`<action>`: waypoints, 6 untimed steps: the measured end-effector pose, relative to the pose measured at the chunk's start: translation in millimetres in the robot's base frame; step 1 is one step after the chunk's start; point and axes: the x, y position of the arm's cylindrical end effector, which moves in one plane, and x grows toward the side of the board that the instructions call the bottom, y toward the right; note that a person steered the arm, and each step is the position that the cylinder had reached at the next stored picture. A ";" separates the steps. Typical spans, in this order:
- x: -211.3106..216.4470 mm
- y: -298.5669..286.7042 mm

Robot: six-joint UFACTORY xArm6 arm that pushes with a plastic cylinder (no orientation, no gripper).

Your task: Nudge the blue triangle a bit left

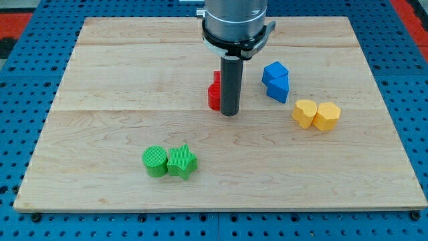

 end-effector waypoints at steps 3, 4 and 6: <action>-14.0 165.0; -20.5 163.6; -20.5 110.7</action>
